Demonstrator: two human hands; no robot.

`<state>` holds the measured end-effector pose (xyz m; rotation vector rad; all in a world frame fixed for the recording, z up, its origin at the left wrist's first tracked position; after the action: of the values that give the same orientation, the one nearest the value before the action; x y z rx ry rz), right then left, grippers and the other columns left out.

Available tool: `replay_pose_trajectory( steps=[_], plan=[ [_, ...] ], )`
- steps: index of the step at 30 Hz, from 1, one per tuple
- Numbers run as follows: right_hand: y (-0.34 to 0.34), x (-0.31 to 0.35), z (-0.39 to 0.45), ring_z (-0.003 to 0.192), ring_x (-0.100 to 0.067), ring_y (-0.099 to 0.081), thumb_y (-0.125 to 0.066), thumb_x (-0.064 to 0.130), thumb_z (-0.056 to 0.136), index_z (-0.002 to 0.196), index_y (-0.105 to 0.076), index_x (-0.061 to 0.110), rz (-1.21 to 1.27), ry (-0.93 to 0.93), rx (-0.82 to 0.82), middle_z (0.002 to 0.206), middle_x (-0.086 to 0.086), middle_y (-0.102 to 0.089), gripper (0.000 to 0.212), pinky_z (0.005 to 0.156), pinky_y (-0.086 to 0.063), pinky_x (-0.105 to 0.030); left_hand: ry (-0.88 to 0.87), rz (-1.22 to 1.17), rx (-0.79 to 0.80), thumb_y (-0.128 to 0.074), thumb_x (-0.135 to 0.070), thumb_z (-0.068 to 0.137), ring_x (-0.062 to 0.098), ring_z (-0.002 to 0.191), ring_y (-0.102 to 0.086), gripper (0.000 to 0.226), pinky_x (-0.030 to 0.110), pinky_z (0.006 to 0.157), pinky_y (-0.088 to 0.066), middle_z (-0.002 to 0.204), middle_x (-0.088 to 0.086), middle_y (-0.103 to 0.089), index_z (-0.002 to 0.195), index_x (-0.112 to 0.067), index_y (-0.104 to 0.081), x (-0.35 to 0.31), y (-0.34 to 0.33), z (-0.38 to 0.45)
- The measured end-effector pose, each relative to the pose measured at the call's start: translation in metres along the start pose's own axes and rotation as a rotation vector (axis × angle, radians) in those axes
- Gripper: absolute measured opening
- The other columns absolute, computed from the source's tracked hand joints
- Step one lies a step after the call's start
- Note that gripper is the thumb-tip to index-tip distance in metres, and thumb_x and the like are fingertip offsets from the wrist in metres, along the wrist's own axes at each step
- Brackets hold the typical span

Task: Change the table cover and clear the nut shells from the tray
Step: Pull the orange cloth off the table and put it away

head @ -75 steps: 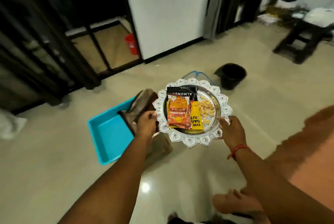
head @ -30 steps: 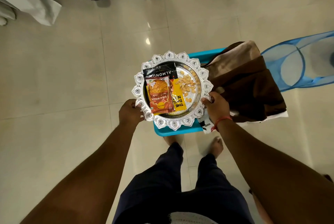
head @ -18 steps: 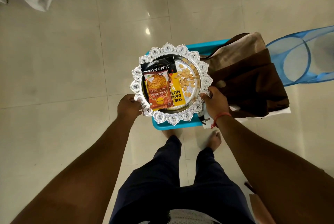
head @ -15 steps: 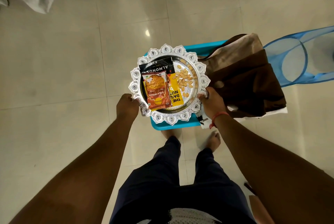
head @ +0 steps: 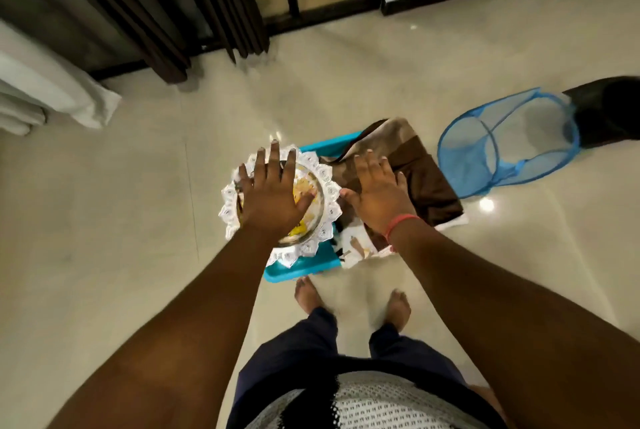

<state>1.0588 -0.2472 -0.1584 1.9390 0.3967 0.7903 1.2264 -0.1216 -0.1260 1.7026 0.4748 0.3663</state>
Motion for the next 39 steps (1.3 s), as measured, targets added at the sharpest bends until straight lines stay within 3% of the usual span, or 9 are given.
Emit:
replay_pose_trajectory(
  steps=[6, 15, 22, 28, 32, 39],
  plan=[
    [0.091, -0.054, -0.033, 0.152, -0.027, -0.001, -0.025, 0.073, 0.090, 0.157, 0.003, 0.030, -0.120, -0.054, -0.183, 0.166, 0.002, 0.007, 0.084, 0.118, -0.010, -0.061, -0.188, 0.034, -0.105, -0.012, -0.084, 0.085, 0.031, 0.152, 0.001, 0.090, 0.064, 0.117, -0.006, 0.167, 0.006, 0.003, 0.157, -0.031, -0.005, -0.078, 0.061, 0.023],
    [0.154, -0.139, -0.137, 0.152, -0.030, -0.005, -0.012, 0.082, 0.083, 0.157, 0.001, 0.030, -0.128, -0.437, -0.453, 0.166, 0.000, 0.003, 0.091, 0.116, -0.012, -0.062, -0.651, 0.053, -0.221, -0.011, -0.084, 0.083, 0.031, 0.152, 0.004, 0.092, 0.064, 0.117, -0.005, 0.166, 0.007, 0.006, 0.157, -0.031, -0.003, -0.196, 0.126, 0.047],
    [0.131, -0.179, -0.245, 0.152, -0.028, -0.002, -0.018, 0.078, 0.088, 0.157, -0.001, 0.031, -0.046, -0.733, -0.504, 0.166, 0.001, 0.005, 0.085, 0.117, -0.013, -0.060, -0.945, 0.053, -0.218, -0.020, -0.082, 0.085, 0.033, 0.152, -0.001, 0.091, 0.065, 0.116, -0.009, 0.166, 0.007, 0.004, 0.158, -0.030, -0.004, -0.291, 0.111, 0.010],
    [0.098, -0.242, -0.403, 0.153, -0.026, 0.002, -0.012, 0.080, 0.086, 0.156, 0.001, 0.032, 0.082, -1.098, -0.577, 0.166, 0.003, 0.007, 0.086, 0.118, -0.007, -0.060, -1.297, 0.099, -0.164, -0.007, -0.086, 0.082, 0.034, 0.152, -0.002, 0.096, 0.065, 0.116, -0.009, 0.166, 0.008, 0.001, 0.158, -0.028, -0.006, -0.438, 0.087, -0.082],
    [0.075, -0.276, -0.495, 0.153, -0.028, 0.001, -0.011, 0.080, 0.084, 0.156, -0.001, 0.032, 0.164, -1.258, -0.606, 0.166, 0.002, 0.005, 0.088, 0.118, -0.008, -0.061, -1.456, 0.107, -0.156, -0.013, -0.086, 0.084, 0.033, 0.152, -0.003, 0.094, 0.066, 0.116, -0.009, 0.166, 0.007, 0.001, 0.158, -0.029, -0.006, -0.525, 0.061, -0.148],
    [0.021, -0.334, -0.639, 0.152, -0.030, 0.004, -0.016, 0.075, 0.091, 0.157, 0.005, 0.029, 0.258, -1.476, -0.512, 0.165, -0.001, 0.013, 0.083, 0.118, -0.008, -0.063, -1.686, 0.121, -0.090, -0.010, -0.086, 0.085, 0.033, 0.152, -0.003, 0.091, 0.064, 0.116, -0.006, 0.166, 0.006, 0.003, 0.157, -0.032, 0.000, -0.665, 0.032, -0.278]
  ],
)
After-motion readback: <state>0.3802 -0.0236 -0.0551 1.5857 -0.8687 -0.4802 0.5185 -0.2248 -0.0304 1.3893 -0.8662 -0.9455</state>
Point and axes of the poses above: each hand's wrist, its own z-axis towards the middle knuckle, its own y-axis out of the back of the hand, x = y × z, the point moved 5 cm from there along z, towards the middle knuckle
